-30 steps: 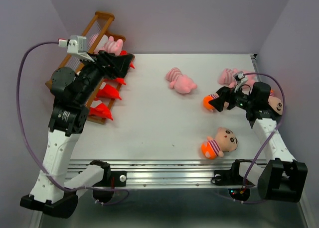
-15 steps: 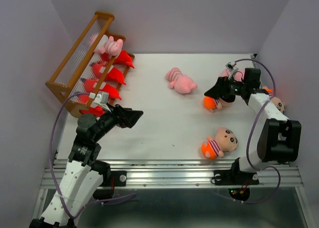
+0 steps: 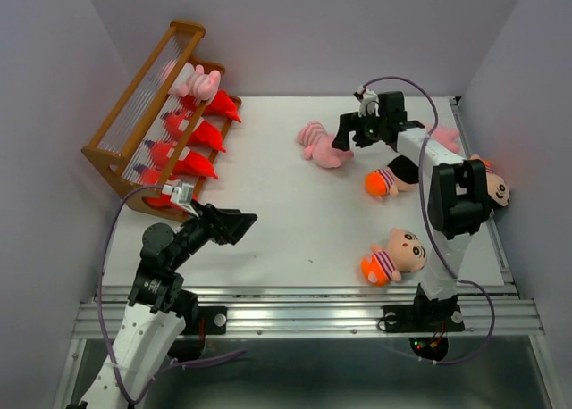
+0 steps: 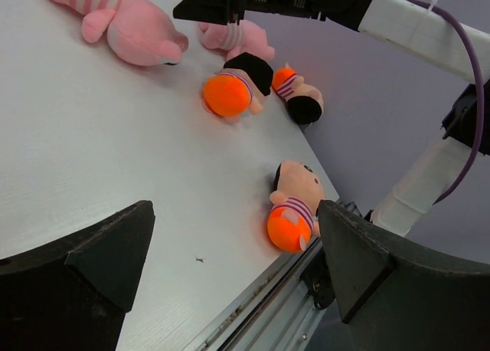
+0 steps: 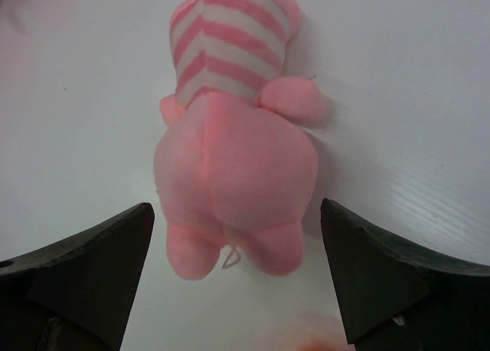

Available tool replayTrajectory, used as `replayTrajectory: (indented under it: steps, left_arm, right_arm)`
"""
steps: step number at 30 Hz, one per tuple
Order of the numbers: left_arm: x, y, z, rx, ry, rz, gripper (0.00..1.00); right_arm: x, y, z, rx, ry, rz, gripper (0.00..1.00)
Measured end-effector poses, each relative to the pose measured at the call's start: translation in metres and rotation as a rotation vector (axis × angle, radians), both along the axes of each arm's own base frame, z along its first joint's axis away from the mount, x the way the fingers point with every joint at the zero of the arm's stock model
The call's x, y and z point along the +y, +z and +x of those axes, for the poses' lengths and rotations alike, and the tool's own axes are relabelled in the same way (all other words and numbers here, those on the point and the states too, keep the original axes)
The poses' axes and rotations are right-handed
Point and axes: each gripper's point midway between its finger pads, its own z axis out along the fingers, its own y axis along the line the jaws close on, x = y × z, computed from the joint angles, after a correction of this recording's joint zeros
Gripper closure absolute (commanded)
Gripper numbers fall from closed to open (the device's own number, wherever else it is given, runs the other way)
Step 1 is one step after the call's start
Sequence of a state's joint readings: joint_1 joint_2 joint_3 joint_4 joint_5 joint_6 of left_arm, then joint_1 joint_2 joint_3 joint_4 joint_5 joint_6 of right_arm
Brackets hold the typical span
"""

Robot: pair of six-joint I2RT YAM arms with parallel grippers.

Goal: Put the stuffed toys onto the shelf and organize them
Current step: Grab a stuffed toy with the right arm

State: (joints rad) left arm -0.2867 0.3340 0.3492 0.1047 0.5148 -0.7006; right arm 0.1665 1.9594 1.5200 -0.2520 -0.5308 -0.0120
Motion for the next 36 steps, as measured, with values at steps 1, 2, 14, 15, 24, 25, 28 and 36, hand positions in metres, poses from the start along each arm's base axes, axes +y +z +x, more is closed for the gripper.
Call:
replayTrajectory:
  steps: [1,2,14,15,24,25,28,36]
  left_arm:
    - [0.000,-0.003,-0.001,0.007,0.000,-0.002,0.01]
    - [0.000,-0.005,-0.001,0.010,0.001,-0.002,0.01]
    - [-0.012,-0.033,0.013,0.150,-0.022,-0.008,0.01]
    - [-0.017,-0.037,0.013,0.171,-0.033,-0.006,0.01]
    - [-0.075,-0.074,0.006,0.312,-0.149,0.033,0.01]
    - [-0.078,-0.077,0.008,0.327,-0.147,0.030,0.01]
    - [-0.088,-0.084,0.018,0.366,-0.138,0.013,0.01]
    - [-0.135,-0.024,0.038,0.176,-0.253,-0.026,0.01]
  right_arm:
    - [0.002,-0.003,0.008,-0.011,0.002,-0.017,0.13]
    - [0.003,-0.007,0.014,-0.013,-0.001,-0.026,0.13]
    - [0.008,-0.051,0.014,0.044,0.030,-0.098,0.94]
    - [0.008,-0.051,0.014,0.042,0.035,-0.100,0.99]
    - [-0.004,-0.004,-0.061,-0.096,0.171,-0.144,0.99]
    - [-0.006,0.009,-0.072,-0.154,0.207,-0.159,0.99]
    - [-0.012,0.046,-0.098,-0.328,0.289,-0.212,0.99]
    - [-0.029,0.084,-0.162,-0.630,0.586,-0.447,0.99]
